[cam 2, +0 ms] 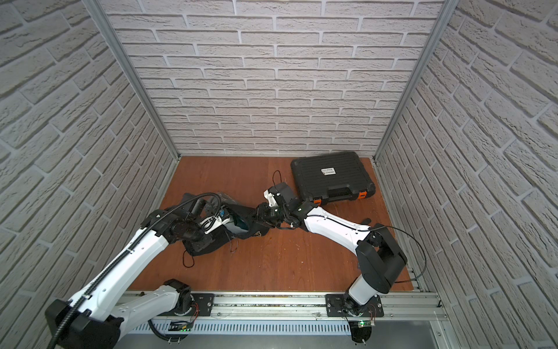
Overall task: Pack away hair dryers
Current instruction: Pull the drawstrings on both sides of the drawstring bag.
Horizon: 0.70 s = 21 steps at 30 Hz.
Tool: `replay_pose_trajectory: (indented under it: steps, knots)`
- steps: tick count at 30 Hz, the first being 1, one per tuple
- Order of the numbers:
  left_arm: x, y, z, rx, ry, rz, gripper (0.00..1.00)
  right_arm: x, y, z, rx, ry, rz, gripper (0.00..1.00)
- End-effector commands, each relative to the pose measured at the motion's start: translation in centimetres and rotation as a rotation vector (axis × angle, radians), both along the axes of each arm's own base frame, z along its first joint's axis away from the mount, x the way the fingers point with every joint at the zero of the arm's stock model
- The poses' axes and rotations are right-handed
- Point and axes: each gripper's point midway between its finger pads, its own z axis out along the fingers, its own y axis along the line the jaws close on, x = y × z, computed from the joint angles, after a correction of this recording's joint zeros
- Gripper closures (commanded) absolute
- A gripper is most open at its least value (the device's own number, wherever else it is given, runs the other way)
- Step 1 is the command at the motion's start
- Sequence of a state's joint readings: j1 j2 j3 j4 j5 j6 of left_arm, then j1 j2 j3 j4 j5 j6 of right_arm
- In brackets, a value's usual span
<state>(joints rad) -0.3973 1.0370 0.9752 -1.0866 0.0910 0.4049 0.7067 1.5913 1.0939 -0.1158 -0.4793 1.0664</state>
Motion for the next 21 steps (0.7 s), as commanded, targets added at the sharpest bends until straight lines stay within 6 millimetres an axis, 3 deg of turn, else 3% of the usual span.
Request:
replay_pose_trajectory:
  steps: [1,6,17,21]
  knots:
    - [0.06,-0.06,0.64,-0.008,0.002,-0.004,1.00,0.40,1.23,2.58,0.136,-0.050,-0.001,0.56]
    - [0.30,-0.12,0.82,-0.007,0.001,-0.003,1.00,0.41,1.70,2.89,0.205,-0.052,-0.004,0.57]
    - [0.53,-0.18,1.03,-0.005,-0.002,-0.004,1.00,-0.12,1.74,2.65,0.250,-0.042,0.002,0.76]
    - [0.63,-0.22,1.09,-0.005,-0.003,-0.004,1.00,-0.41,1.16,2.38,0.224,-0.040,-0.007,0.79]
